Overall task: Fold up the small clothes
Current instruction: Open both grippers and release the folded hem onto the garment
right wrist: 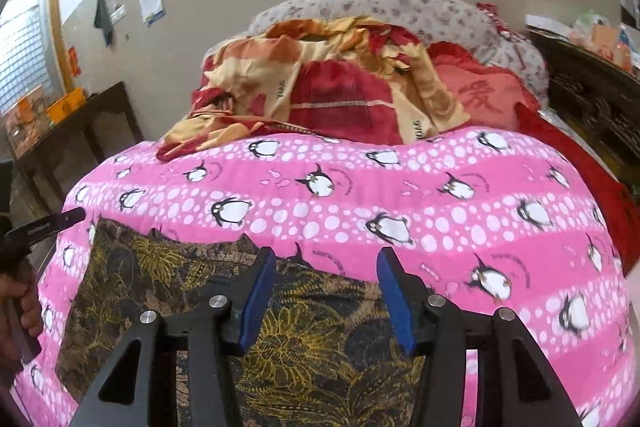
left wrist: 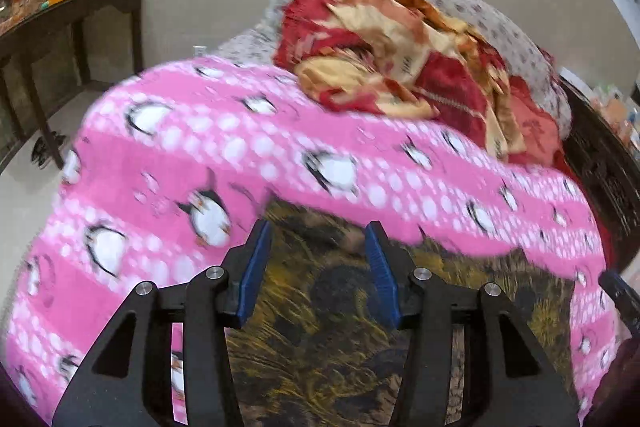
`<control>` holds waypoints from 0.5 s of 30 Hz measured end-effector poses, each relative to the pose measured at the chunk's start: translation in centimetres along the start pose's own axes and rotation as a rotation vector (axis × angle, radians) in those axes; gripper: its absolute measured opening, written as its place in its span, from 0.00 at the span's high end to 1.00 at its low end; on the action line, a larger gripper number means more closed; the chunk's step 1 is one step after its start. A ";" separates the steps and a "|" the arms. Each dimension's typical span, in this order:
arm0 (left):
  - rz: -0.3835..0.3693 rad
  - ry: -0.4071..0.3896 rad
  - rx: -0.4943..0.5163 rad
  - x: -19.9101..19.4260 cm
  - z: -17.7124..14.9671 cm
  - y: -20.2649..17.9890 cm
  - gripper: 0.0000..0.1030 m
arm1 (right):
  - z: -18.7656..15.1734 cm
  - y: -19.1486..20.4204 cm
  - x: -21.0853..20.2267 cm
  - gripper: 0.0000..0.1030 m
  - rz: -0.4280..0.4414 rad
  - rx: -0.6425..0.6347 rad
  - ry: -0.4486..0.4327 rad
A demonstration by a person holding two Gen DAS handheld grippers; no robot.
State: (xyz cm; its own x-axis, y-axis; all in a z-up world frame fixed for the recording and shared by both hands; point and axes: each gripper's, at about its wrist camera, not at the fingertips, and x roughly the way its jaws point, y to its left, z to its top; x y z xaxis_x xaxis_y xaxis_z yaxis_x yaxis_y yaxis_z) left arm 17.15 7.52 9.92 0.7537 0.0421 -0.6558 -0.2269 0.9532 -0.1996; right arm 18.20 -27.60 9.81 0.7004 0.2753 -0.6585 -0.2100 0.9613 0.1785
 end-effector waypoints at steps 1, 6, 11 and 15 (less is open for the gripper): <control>-0.006 0.022 0.017 1.1 -1.1 -0.7 0.53 | -0.4 0.3 0.5 0.51 0.005 0.026 0.004; 0.068 0.041 0.190 4.2 -6.7 -1.9 0.53 | -5.4 1.4 4.6 0.51 -0.093 0.001 0.075; -0.017 0.055 0.079 4.8 -7.5 1.0 0.53 | -7.8 -2.7 5.9 0.50 -0.059 0.091 0.083; -0.022 0.078 0.069 4.8 -7.4 1.2 0.52 | -7.9 -2.9 6.3 0.48 -0.044 0.103 0.106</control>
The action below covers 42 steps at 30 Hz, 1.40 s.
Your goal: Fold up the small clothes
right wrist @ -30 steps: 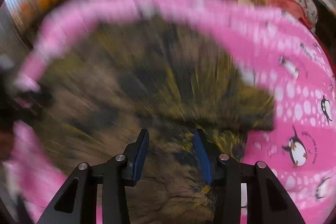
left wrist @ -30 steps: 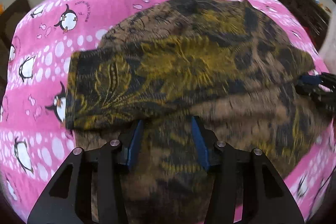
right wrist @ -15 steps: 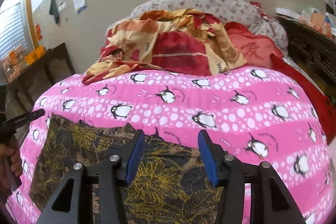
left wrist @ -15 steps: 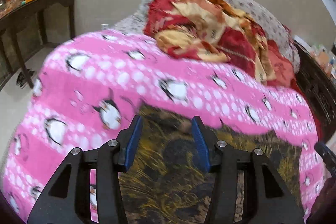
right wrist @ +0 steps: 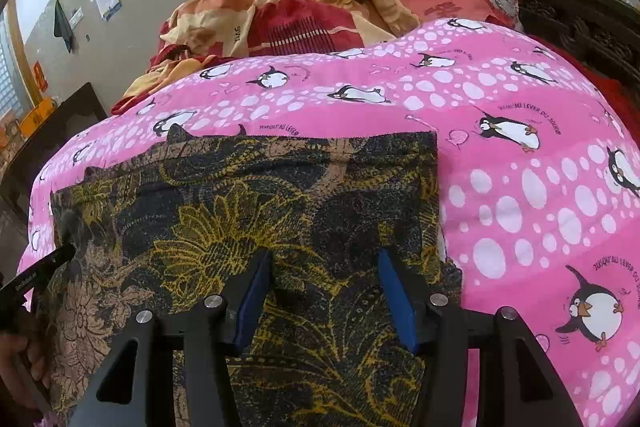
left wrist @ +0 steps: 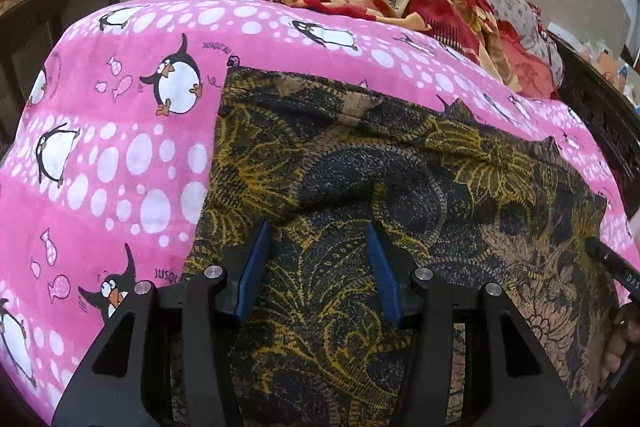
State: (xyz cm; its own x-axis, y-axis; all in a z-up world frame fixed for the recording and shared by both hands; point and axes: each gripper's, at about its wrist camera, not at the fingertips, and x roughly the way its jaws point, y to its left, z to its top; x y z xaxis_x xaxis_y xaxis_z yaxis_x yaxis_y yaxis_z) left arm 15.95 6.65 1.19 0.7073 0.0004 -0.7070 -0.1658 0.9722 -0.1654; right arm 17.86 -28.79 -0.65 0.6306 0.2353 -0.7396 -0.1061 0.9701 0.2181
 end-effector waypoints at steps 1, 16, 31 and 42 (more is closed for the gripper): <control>-0.002 0.013 0.007 -0.1 0.2 0.0 0.52 | 0.0 0.1 0.0 0.46 0.002 -0.005 0.008; -0.059 0.100 0.160 -10.0 -11.4 0.3 0.46 | -11.0 1.4 -9.9 0.36 -0.009 -0.211 0.118; -0.523 0.163 -0.414 -12.2 -15.4 5.8 0.39 | -12.1 5.5 -8.9 0.33 -0.021 -0.284 0.043; -0.439 0.036 -0.485 -11.0 -12.3 5.4 0.46 | -12.6 6.2 -9.1 0.30 -0.056 -0.312 0.033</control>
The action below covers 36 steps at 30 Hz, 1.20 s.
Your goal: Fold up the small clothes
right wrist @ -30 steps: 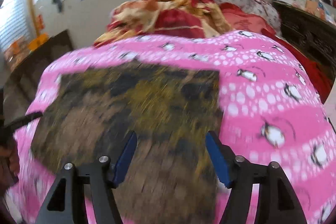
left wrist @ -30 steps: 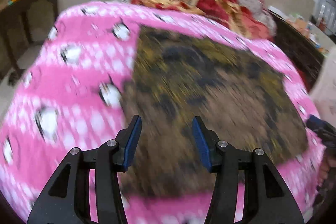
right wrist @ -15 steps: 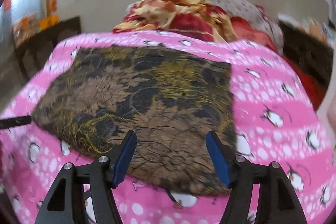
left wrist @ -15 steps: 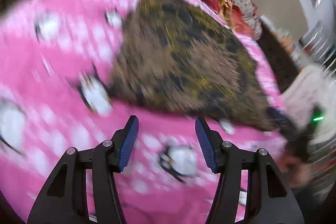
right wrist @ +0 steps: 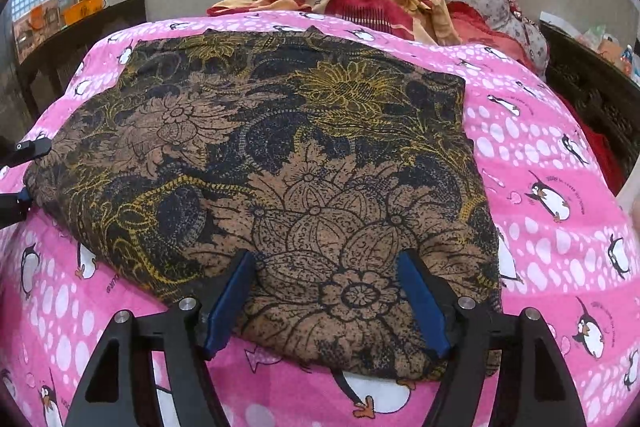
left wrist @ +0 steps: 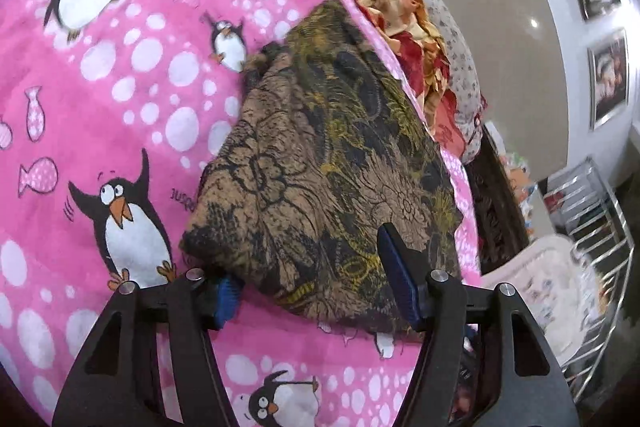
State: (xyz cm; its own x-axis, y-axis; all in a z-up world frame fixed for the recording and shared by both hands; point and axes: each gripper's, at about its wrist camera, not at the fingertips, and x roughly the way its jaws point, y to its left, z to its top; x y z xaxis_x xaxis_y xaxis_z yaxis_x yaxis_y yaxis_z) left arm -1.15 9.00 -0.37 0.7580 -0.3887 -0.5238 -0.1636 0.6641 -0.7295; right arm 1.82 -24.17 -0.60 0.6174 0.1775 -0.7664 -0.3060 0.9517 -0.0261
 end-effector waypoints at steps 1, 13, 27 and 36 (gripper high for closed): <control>0.019 -0.023 0.018 -0.4 0.1 0.0 0.52 | 0.0 0.0 0.0 0.30 -0.001 -0.001 0.000; 0.147 -0.096 0.049 -0.3 0.0 1.0 0.82 | 4.0 0.6 -2.4 0.29 0.016 -0.018 -0.005; 0.109 -0.247 0.608 -0.8 -1.5 -9.0 0.88 | 26.7 15.6 7.7 0.29 0.631 -0.084 0.234; 0.034 -0.216 0.667 0.1 -1.5 -11.0 0.90 | 28.6 25.9 12.2 0.32 0.382 -0.444 0.511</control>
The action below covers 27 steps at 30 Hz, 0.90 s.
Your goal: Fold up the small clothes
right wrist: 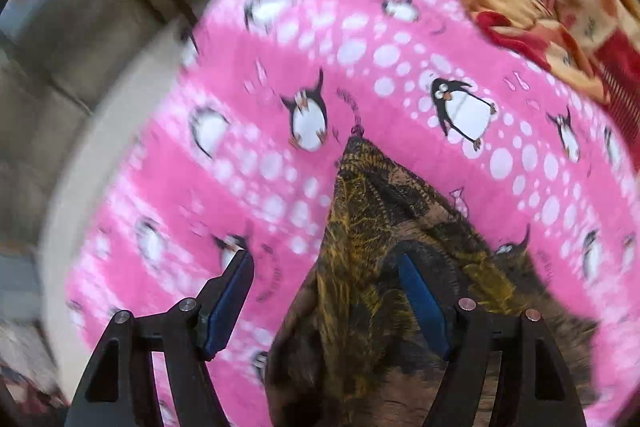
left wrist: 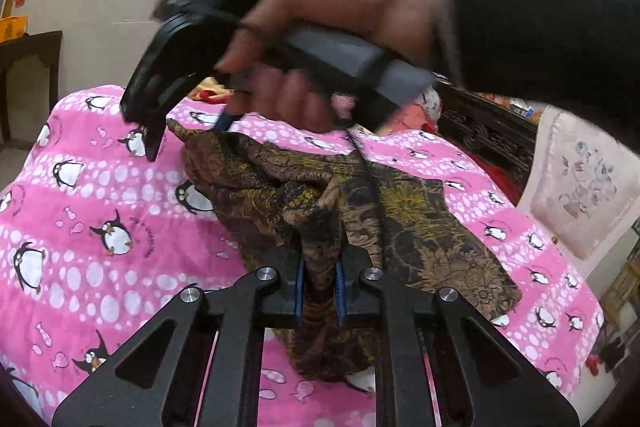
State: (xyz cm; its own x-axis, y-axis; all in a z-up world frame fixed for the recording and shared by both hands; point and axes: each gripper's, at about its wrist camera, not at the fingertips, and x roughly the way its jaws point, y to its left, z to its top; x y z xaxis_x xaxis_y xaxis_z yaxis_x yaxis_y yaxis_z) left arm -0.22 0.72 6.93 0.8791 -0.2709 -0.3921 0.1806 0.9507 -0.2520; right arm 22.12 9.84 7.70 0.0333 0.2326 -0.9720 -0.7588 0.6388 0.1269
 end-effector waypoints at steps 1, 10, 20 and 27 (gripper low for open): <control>-0.004 0.000 0.001 0.0 0.1 -0.1 0.90 | 0.4 0.5 0.4 0.43 -0.046 -0.025 0.028; -0.084 0.001 0.003 -1.4 1.3 -3.1 0.92 | -2.5 -2.7 -3.3 0.92 -0.091 0.006 0.010; -0.253 0.059 0.139 1.3 0.7 -14.8 0.92 | -15.2 -16.3 -10.6 0.92 -0.060 0.232 -0.088; -0.275 0.201 0.221 8.2 -2.3 -21.7 0.92 | -22.8 -25.3 -8.4 0.92 -0.022 0.374 -0.146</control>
State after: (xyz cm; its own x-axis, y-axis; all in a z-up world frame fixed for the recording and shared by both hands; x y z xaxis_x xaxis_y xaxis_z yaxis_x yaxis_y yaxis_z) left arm 2.02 -22.43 7.13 0.6852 -0.5226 -0.5074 0.5065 0.8424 -0.1837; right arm 26.20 -25.01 8.12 0.1593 0.3003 -0.9405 -0.4682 0.8616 0.1958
